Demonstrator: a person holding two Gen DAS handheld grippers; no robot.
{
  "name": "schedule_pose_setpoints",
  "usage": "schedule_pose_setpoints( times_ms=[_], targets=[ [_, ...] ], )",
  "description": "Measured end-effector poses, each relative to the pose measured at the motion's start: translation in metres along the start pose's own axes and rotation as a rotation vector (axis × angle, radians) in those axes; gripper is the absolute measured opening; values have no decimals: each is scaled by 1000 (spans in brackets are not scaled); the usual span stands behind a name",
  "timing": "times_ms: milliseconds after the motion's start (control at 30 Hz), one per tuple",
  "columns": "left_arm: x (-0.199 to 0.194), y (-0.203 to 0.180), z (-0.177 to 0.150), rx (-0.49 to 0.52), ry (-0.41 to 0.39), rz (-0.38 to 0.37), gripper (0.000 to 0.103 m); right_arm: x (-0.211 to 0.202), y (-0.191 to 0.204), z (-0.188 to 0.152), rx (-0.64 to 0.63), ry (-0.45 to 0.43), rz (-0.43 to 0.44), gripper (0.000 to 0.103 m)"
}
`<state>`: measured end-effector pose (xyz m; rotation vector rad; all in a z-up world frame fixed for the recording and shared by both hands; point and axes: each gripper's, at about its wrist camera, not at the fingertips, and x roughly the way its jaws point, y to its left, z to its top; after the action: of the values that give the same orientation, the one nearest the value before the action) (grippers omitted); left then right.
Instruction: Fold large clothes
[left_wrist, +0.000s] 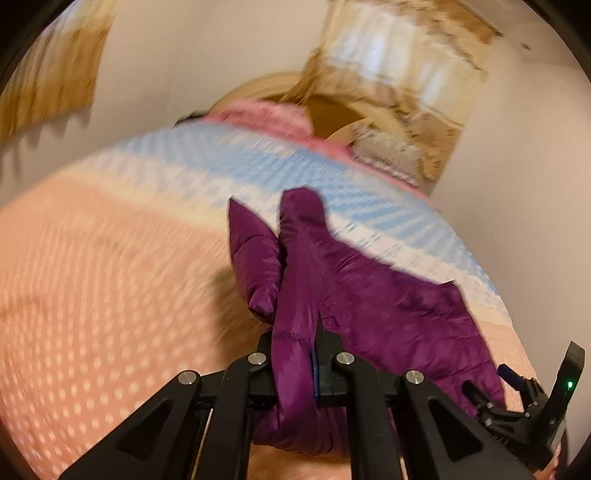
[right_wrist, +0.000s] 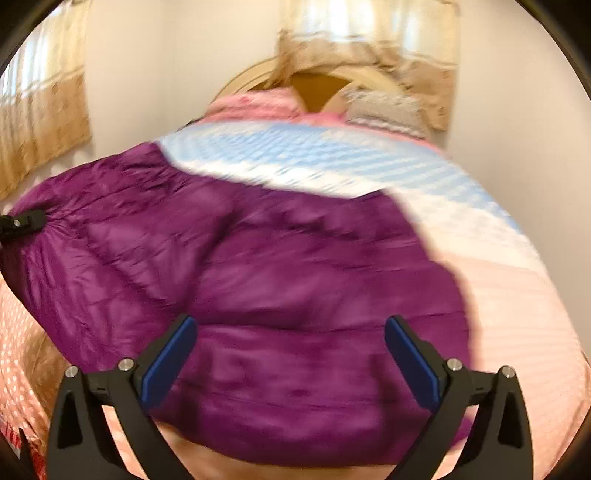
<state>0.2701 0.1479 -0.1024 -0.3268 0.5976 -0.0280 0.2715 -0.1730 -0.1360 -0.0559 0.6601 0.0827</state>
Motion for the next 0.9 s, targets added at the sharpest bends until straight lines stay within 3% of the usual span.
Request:
schedule_pose_setpoints(
  times_ms=[200, 367, 500, 600, 767, 900],
  targets=[
    [-9, -104, 20, 203, -64, -96, 6, -1, -126, -11, 199, 34, -194, 103],
    [16, -188, 15, 369, -60, -148, 6, -6, -186, -31, 265, 94, -297, 103],
    [46, -251, -15, 509, -26, -193, 6, -19, -206, -42, 308, 106, -328, 103],
    [71, -291, -56, 630, 24, -220, 6, -27, -219, -52, 334, 109, -341, 103],
    [103, -312, -119, 775, 122, -216, 7, -25, -236, -66, 365, 131, -337, 103],
    [98, -317, -133, 852, 88, -184, 14, -23, -238, -76, 382, 143, -323, 103]
  ],
)
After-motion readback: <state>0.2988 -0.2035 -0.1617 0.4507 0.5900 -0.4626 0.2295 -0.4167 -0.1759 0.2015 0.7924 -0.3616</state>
